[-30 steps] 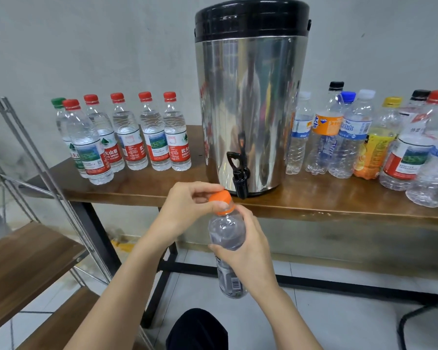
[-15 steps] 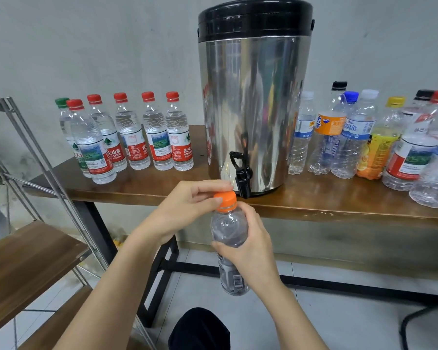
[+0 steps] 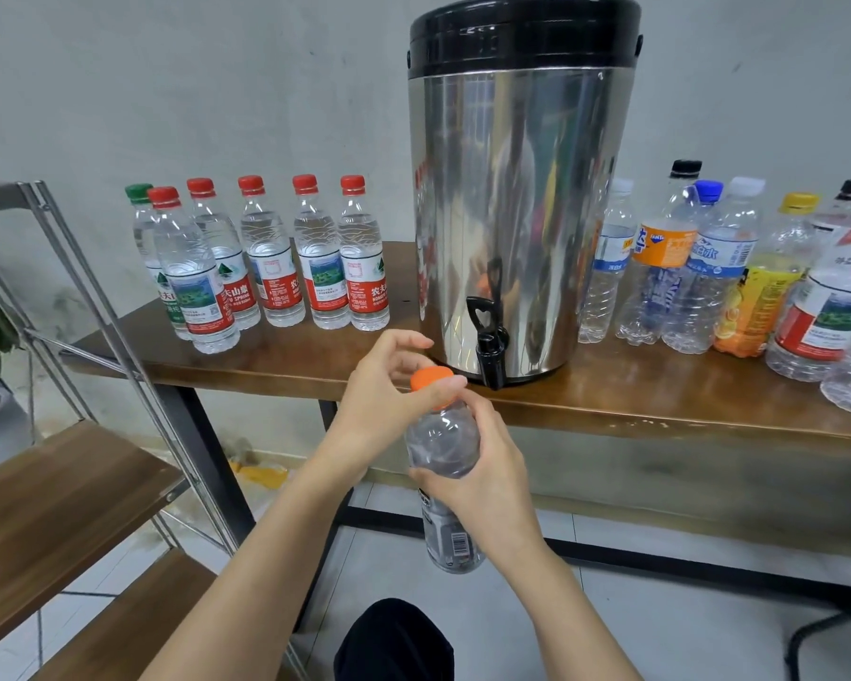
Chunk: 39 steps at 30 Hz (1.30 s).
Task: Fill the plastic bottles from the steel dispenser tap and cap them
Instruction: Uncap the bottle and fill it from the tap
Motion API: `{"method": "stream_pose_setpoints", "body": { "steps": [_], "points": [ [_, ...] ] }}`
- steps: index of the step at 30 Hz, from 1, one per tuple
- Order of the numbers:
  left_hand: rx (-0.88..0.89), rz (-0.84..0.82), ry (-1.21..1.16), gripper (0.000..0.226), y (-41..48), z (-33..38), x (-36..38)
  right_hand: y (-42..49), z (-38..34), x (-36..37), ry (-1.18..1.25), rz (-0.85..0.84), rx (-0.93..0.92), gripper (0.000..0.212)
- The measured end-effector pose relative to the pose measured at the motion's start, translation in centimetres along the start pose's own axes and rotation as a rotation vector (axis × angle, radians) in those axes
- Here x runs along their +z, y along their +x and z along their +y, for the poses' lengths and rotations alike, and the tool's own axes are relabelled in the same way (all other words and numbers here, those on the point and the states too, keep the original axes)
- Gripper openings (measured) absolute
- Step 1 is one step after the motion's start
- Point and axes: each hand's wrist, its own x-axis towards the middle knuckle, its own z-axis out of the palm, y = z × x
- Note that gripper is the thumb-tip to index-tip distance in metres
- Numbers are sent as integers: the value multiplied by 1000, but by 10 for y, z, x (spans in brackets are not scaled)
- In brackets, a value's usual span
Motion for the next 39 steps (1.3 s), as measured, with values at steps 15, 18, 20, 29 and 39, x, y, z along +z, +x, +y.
{"method": "stream_pose_setpoints", "body": {
  "steps": [15,18,20,29,39],
  "points": [
    [44,-57,-135,48,10,-21,-38,23,-11,24,68,-96,-35,85],
    [51,-111,-198,44,14,-23,-48,32,-16,29,79,-121,-58,84],
    [71,-116,-222,42,18,-24,-53,40,-21,31,96,-132,-61,82],
    [36,13,-158,91,25,-77,-78,106,-73,40,286,-58,-195,85],
    [51,414,17,89,85,-113,-80,170,-74,81,317,-82,-262,71]
  ]
}}
